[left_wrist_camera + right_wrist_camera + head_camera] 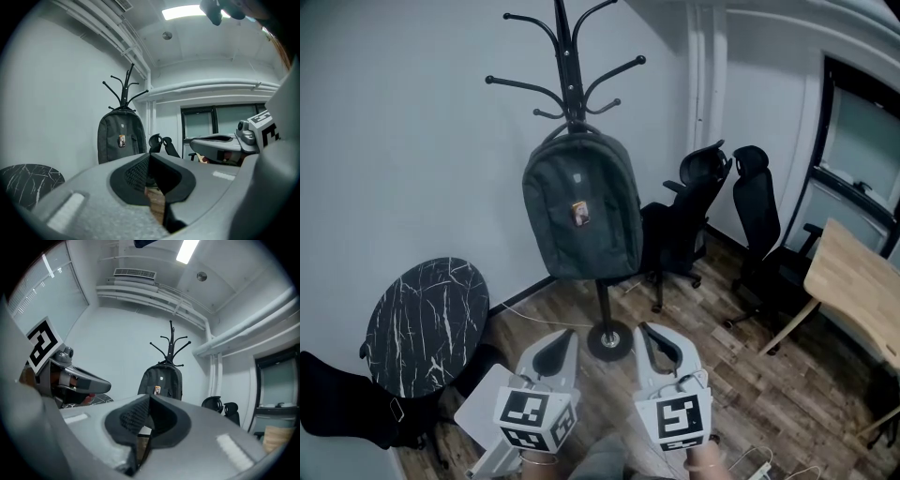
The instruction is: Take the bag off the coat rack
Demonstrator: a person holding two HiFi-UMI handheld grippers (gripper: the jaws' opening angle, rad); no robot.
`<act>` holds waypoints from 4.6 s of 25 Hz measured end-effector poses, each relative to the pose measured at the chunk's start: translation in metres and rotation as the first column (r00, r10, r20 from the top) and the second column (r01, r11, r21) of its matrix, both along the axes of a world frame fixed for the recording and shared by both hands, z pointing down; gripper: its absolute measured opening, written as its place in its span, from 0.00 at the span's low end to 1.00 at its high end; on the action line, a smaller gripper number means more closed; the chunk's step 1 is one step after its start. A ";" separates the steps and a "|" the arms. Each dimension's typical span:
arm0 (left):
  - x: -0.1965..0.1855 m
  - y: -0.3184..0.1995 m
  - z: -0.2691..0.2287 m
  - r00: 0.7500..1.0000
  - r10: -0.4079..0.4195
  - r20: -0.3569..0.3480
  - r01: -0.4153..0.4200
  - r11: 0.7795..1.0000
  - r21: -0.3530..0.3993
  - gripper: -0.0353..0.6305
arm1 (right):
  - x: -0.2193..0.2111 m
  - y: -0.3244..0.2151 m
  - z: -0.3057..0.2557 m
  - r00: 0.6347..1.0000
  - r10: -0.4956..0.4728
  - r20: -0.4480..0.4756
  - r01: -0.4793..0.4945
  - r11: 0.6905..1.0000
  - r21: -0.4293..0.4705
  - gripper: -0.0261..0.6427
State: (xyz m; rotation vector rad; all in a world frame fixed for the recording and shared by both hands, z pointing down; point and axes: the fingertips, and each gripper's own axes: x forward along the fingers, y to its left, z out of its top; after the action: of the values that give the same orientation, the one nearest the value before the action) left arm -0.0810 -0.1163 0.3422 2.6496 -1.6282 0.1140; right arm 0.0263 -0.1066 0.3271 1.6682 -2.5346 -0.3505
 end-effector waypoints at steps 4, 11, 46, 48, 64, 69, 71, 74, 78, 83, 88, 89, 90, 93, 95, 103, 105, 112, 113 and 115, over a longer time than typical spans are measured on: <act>-0.010 -0.026 -0.001 1.000 -0.015 -0.002 0.015 1.000 0.003 0.07 | -0.003 -0.026 0.001 1.000 0.004 0.000 -0.004 1.000 0.000 0.04; -0.027 -0.068 -0.010 0.999 -0.030 -0.015 0.030 0.999 0.015 0.07 | -0.011 -0.066 -0.006 1.000 0.003 0.026 -0.003 1.000 -0.005 0.04; -0.112 -0.228 -0.024 0.997 -0.059 -0.054 0.060 0.998 0.024 0.19 | -0.011 -0.211 -0.022 0.993 0.122 0.006 -0.122 0.992 -0.032 0.12; -0.116 -0.236 -0.024 0.996 -0.072 -0.056 0.073 0.997 0.025 0.19 | -0.008 -0.222 -0.020 0.992 0.125 -0.006 -0.125 0.991 -0.045 0.14; -0.122 -0.306 -0.024 0.992 -0.113 -0.054 0.113 0.994 0.011 0.28 | 0.014 -0.297 -0.016 0.992 0.123 -0.041 -0.125 0.992 -0.034 0.27; -0.122 -0.322 -0.020 0.992 -0.112 -0.057 0.112 0.994 -0.005 0.31 | 0.021 -0.315 -0.012 0.990 0.129 -0.054 -0.131 0.990 -0.045 0.31; -0.122 -0.328 -0.017 0.992 -0.110 -0.057 0.110 0.994 -0.014 0.32 | 0.022 -0.322 -0.009 0.990 0.128 -0.060 -0.131 0.990 -0.050 0.32; -0.123 -0.339 -0.012 0.993 -0.110 -0.053 0.108 0.994 -0.035 0.34 | 0.023 -0.333 -0.005 0.991 0.119 -0.064 -0.122 0.991 -0.060 0.34; -0.122 -0.350 -0.005 0.993 -0.104 -0.060 0.100 0.993 -0.058 0.35 | 0.024 -0.346 -0.002 0.992 0.108 -0.065 -0.112 0.991 -0.072 0.36; -0.121 -0.363 0.002 0.993 -0.104 -0.061 0.099 0.992 -0.079 0.37 | 0.026 -0.361 0.002 0.994 0.094 -0.062 -0.099 0.992 -0.083 0.38; -0.125 -0.371 0.007 0.991 -0.122 -0.050 0.117 0.988 -0.096 0.39 | 0.027 -0.373 0.010 0.995 0.079 -0.057 -0.085 0.990 -0.113 0.40; -0.126 -0.372 0.010 0.991 -0.125 -0.045 0.120 0.987 -0.104 0.39 | 0.027 -0.375 0.011 0.995 0.077 -0.056 -0.083 0.990 -0.115 0.40; -0.127 -0.374 0.012 0.991 -0.126 -0.044 0.120 0.986 -0.112 0.40 | 0.027 -0.377 0.012 0.996 0.076 -0.055 -0.082 0.990 -0.117 0.40; -0.126 -0.381 0.018 0.992 -0.122 -0.045 0.115 0.985 -0.125 0.40 | 0.026 -0.383 0.015 0.996 0.073 -0.054 -0.080 0.989 -0.125 0.40; -0.124 -0.384 0.020 0.992 -0.114 -0.046 0.107 0.986 -0.129 0.40 | 0.026 -0.386 0.017 0.996 0.069 -0.048 -0.075 0.989 -0.131 0.40; -0.121 -0.393 0.022 0.988 -0.151 -0.026 0.147 0.983 -0.111 0.35 | 0.023 -0.394 0.022 0.997 0.064 -0.045 -0.069 0.990 -0.122 0.39; -0.119 -0.392 0.021 0.986 -0.167 -0.018 0.165 0.981 -0.099 0.32 | 0.023 -0.393 0.021 0.997 0.064 -0.050 -0.069 0.992 -0.104 0.36; -0.114 -0.385 0.018 0.979 -0.203 -0.001 0.203 0.977 -0.061 0.22 | 0.019 -0.388 0.017 0.995 0.064 -0.071 -0.067 0.997 -0.044 0.24; -0.114 -0.383 0.017 0.979 -0.205 0.003 0.205 0.977 -0.057 0.21 | 0.018 -0.387 0.017 0.995 0.064 -0.071 -0.067 0.997 -0.040 0.24; -0.113 -0.381 0.015 0.978 -0.210 0.008 0.210 0.977 -0.046 0.19 | 0.017 -0.386 0.016 0.996 0.064 -0.069 -0.066 0.997 -0.035 0.22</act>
State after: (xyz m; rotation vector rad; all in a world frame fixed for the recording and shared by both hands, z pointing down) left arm -0.1940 -0.4972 0.3571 2.4264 -1.8693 0.1485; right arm 0.0435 -0.4924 0.3428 1.6908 -2.4176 -0.3456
